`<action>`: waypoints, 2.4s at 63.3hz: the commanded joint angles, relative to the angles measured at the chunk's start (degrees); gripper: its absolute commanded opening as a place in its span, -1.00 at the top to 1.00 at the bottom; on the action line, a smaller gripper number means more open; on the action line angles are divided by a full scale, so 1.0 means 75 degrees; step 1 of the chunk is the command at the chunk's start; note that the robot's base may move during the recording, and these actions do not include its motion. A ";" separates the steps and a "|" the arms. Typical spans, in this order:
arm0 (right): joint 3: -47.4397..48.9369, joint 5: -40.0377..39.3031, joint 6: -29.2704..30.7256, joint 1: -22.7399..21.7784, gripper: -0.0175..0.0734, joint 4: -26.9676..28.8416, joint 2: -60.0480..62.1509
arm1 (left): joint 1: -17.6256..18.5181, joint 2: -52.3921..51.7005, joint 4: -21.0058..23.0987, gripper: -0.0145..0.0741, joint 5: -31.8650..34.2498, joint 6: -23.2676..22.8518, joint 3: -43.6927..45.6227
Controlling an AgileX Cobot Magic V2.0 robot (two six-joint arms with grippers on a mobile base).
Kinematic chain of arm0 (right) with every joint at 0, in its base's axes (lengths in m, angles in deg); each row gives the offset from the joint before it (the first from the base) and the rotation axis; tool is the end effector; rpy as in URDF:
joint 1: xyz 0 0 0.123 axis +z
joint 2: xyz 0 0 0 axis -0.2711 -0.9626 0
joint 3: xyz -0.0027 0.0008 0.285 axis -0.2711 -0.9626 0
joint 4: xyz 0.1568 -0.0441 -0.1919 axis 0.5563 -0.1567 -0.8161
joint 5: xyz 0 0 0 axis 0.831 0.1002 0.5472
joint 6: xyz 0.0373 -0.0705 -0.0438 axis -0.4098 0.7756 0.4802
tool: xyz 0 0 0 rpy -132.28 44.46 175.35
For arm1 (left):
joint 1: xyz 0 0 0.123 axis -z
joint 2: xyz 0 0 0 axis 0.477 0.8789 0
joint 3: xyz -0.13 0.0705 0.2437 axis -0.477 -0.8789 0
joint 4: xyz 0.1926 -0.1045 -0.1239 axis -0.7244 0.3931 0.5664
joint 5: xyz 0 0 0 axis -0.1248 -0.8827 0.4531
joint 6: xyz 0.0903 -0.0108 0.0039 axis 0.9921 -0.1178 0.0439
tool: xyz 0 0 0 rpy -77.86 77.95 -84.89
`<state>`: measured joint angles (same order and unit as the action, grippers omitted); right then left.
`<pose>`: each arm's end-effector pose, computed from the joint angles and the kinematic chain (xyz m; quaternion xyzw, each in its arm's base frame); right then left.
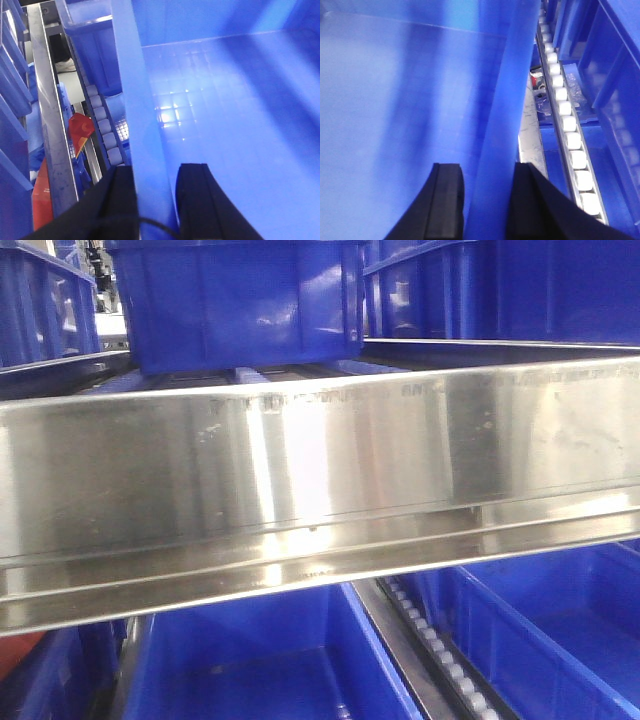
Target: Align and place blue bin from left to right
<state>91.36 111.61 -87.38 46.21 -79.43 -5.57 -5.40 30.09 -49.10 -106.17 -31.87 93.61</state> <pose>0.2638 0.1413 0.4995 -0.1394 0.8870 0.0902 0.4308 0.2625 -0.0878 0.4994 0.0456 0.8770 -0.0271 0.4775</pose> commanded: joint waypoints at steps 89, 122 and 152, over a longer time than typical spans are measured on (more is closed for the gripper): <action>0.0266 -0.1886 0.0327 -0.0716 0.77 -0.0156 -0.1393 | 0.0030 -0.0146 -0.0234 0.70 0.1504 -0.1258 -0.1793; 0.0266 -0.2046 0.0327 -0.0716 -0.43 -0.0188 -0.1613 | -0.0015 -0.0046 -0.0613 -0.42 0.1659 -0.1270 -0.1891; 0.0266 -0.1483 0.0327 -0.0716 0.35 -0.0159 -0.0134 | -0.0015 -0.1209 -0.0551 -0.01 0.0998 -0.1221 -0.1489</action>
<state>92.88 100.19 -85.36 41.20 -80.06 -9.95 -5.59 24.03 -53.37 -97.52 -41.59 81.91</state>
